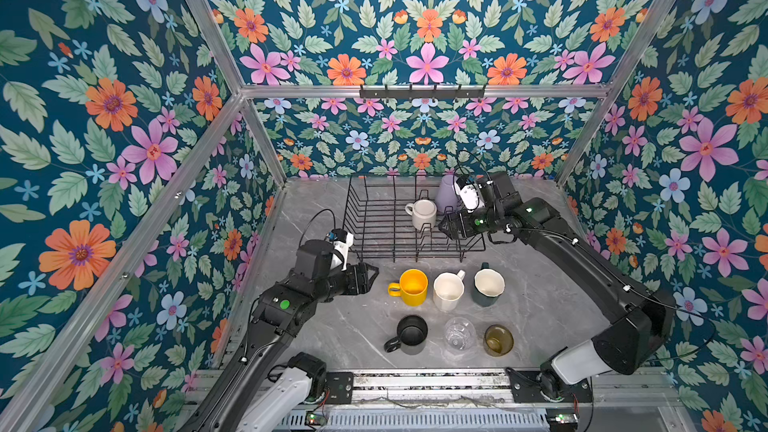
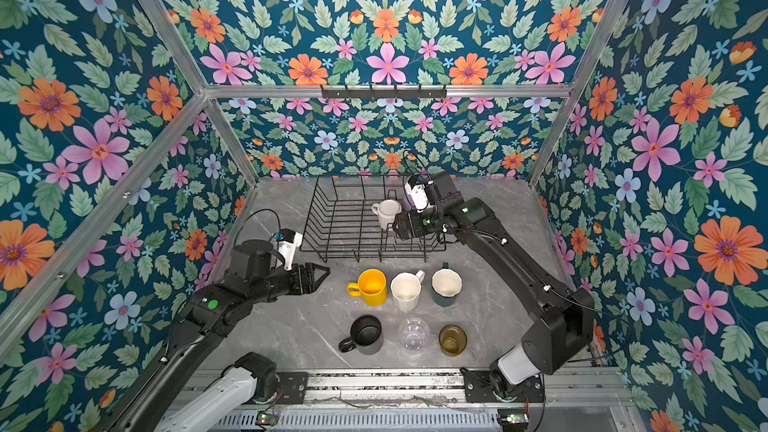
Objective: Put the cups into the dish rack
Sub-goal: 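Raise the right gripper from the rack while the left gripper reaches toward the yellow mug, then lower the left gripper into the yellow mug and grasp its rim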
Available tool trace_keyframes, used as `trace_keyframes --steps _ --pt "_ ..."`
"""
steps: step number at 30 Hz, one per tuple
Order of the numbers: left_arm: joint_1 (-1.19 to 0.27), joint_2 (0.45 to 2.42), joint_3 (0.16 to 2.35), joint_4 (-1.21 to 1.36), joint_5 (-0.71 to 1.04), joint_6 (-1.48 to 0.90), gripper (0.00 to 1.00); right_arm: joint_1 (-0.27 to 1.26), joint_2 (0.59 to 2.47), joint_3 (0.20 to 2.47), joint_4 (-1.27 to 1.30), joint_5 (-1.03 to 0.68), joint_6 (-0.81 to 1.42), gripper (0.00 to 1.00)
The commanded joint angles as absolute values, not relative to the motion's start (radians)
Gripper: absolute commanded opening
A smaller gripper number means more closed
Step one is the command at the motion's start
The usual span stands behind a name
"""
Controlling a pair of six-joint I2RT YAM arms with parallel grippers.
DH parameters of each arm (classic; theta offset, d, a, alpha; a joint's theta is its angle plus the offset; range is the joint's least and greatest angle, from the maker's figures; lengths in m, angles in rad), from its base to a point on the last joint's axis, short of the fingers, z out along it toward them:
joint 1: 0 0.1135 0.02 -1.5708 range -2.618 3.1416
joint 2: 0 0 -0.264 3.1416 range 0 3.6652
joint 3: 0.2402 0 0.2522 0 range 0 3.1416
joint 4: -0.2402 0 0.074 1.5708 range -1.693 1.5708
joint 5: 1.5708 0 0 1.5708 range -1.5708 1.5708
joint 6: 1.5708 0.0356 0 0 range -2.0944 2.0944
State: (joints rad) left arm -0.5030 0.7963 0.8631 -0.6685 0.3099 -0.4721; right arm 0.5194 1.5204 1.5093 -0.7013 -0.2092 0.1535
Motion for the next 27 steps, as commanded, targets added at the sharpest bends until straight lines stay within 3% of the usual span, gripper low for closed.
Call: trace_keyframes --steps 1,10,27 --pt "-0.572 0.831 0.874 -0.643 0.179 -0.503 0.69 0.52 1.514 1.502 -0.689 -0.212 0.161 0.96" --pt "-0.715 0.996 0.946 -0.677 0.045 -0.486 0.63 0.519 1.499 1.491 -0.69 -0.217 0.157 0.96" --pt "-0.852 1.25 1.05 -0.698 -0.022 -0.485 0.56 0.506 1.39 1.398 -0.644 -0.237 0.17 0.97"
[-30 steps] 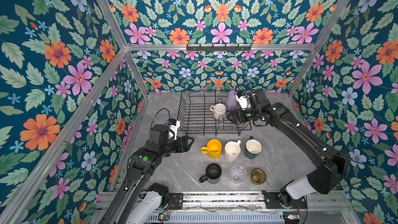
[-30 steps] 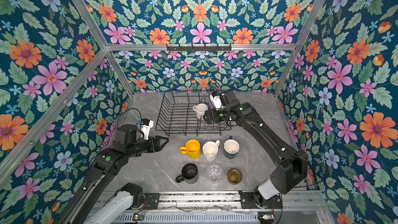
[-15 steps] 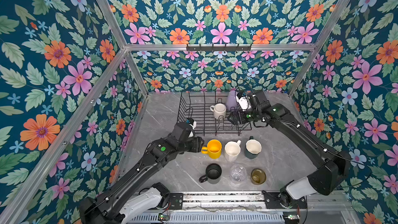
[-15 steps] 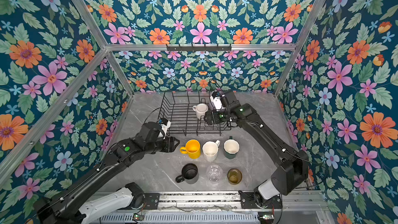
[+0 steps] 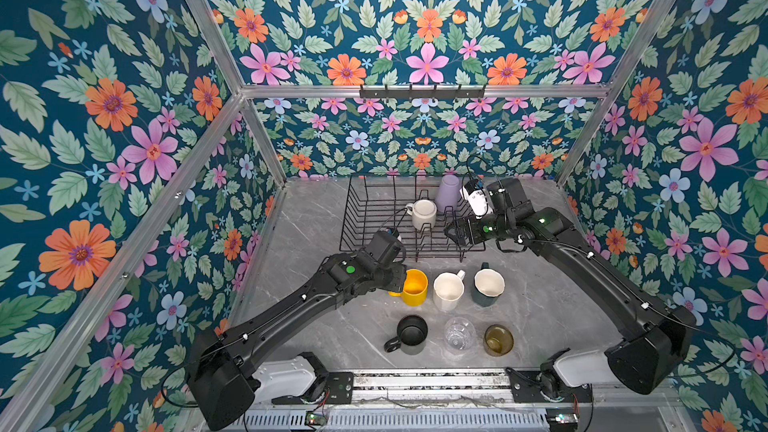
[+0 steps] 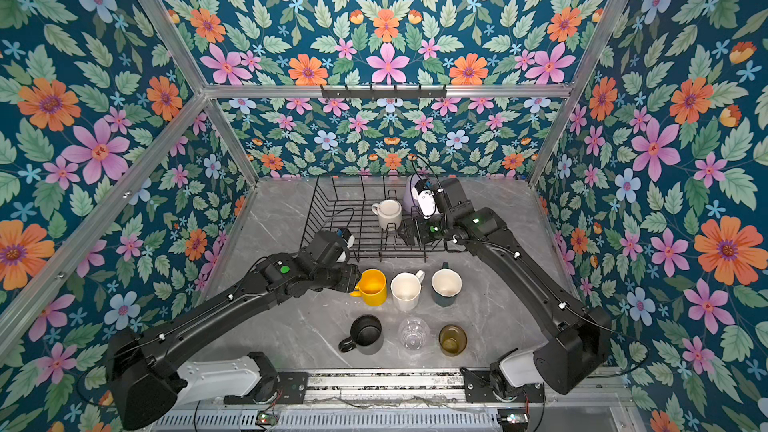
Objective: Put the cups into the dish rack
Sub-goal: 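Lower the left gripper into the yellow mug and grasp its rim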
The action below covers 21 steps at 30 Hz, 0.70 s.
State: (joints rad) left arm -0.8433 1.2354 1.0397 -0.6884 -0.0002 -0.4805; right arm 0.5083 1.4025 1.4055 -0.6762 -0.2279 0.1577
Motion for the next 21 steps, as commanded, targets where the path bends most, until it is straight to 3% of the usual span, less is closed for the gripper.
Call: trace_keyframes --steps 1,21 --pt "-0.857 1.259 1.052 -0.697 -0.025 -0.485 0.56 0.505 1.385 1.398 -0.643 -0.236 0.169 0.97" --pt "-0.865 1.472 1.113 -0.705 -0.061 -0.539 0.47 0.5 1.347 1.364 -0.646 -0.23 0.163 0.97"
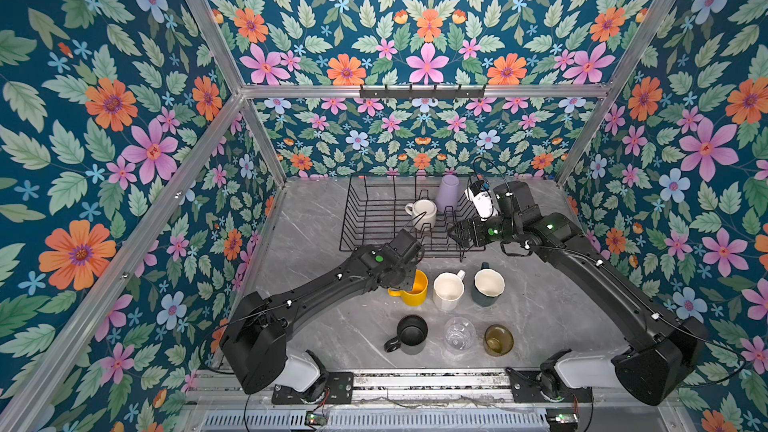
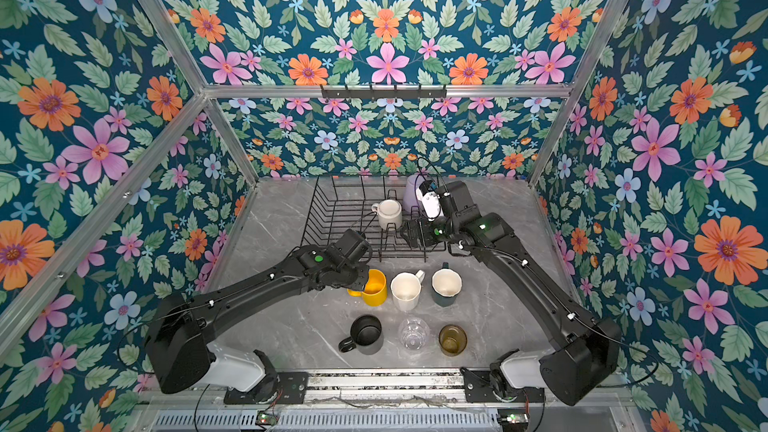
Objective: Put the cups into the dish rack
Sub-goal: 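Lower the left gripper into the yellow mug and grasp its rim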
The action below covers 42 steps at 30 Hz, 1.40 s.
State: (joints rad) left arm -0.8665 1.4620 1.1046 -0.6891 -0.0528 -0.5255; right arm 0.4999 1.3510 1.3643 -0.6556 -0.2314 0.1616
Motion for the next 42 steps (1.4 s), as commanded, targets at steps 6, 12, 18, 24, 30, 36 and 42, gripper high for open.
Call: trace_keyframes --steps 6,12,18,24,30,36,42 --pt "-0.864 1.504 1.118 -0.717 -0.076 -0.547 0.47 0.499 1.344 1.356 -0.643 -0.229 0.159 0.97" --pt "-0.861 1.537 1.124 -0.715 -0.085 -0.549 0.46 0.498 1.347 1.355 -0.64 -0.23 0.158 0.97" --pt "-0.857 1.569 1.124 -0.712 -0.089 -0.551 0.44 0.499 1.35 1.352 -0.64 -0.229 0.154 0.97" --pt "-0.853 1.594 1.124 -0.701 -0.077 -0.55 0.41 0.499 1.351 1.347 -0.637 -0.227 0.152 0.97" --pt "-0.85 1.616 1.124 -0.698 -0.07 -0.546 0.37 0.498 1.356 1.345 -0.635 -0.224 0.148 0.97" --pt "-0.85 1.631 1.126 -0.706 -0.064 -0.545 0.26 0.499 1.36 1.344 -0.631 -0.224 0.146 0.97" --pt "-0.85 1.626 1.127 -0.734 -0.078 -0.546 0.16 0.497 1.364 1.342 -0.626 -0.225 0.15 0.97"
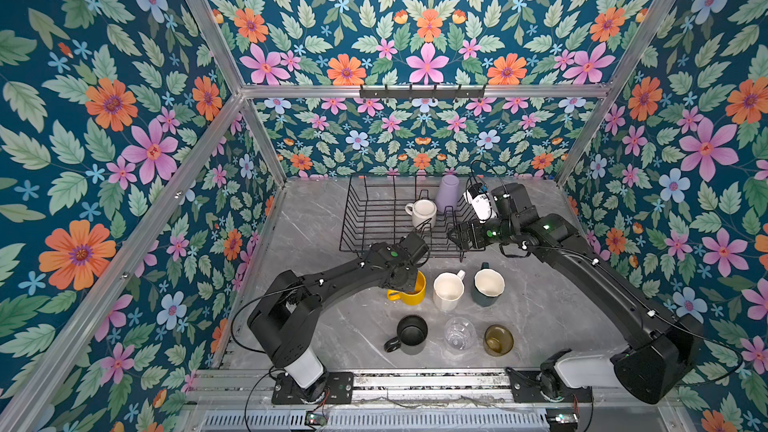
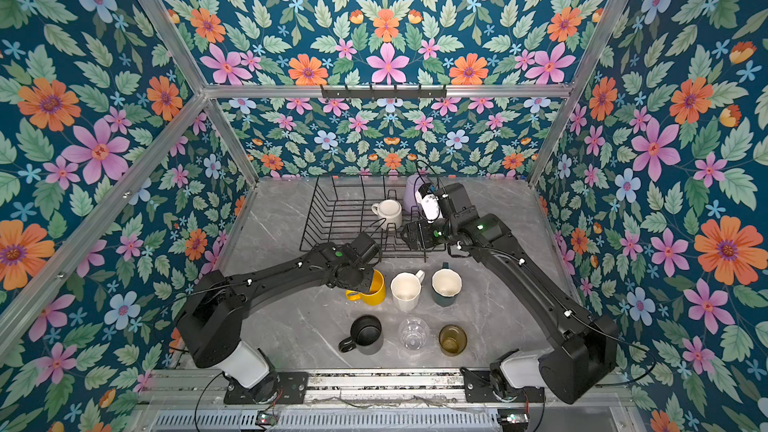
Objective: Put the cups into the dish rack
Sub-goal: 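Lower the left gripper into the yellow mug and grasp its rim, then lift the yellow mug toward the right gripper while it approaches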
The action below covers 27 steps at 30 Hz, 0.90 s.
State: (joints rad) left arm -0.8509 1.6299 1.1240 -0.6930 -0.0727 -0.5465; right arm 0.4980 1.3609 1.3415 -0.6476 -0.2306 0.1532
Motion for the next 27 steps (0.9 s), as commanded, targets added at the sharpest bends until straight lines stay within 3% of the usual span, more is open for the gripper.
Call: trace_keyframes --steps 1,5,16,22,27 --pt "-0.85 1.625 1.127 -0.74 -0.081 -0.548 0.14 0.499 1.365 1.342 -0.625 -0.225 0.15 0.97" --pt "-0.85 1.603 1.114 -0.753 -0.086 -0.556 0.0 0.498 1.364 1.341 -0.623 -0.229 0.153 0.97" --pt "-0.848 1.416 1.088 -0.835 -0.174 -0.58 0.0 0.498 1.364 1.355 -0.609 -0.254 0.167 0.97" --pt "-0.758 1.146 1.028 -0.827 -0.154 -0.57 0.0 0.498 1.376 1.392 -0.602 -0.311 0.189 0.97" --pt "-0.66 0.907 0.99 -0.725 -0.033 -0.545 0.0 0.497 1.368 1.376 -0.52 -0.408 0.235 0.97"
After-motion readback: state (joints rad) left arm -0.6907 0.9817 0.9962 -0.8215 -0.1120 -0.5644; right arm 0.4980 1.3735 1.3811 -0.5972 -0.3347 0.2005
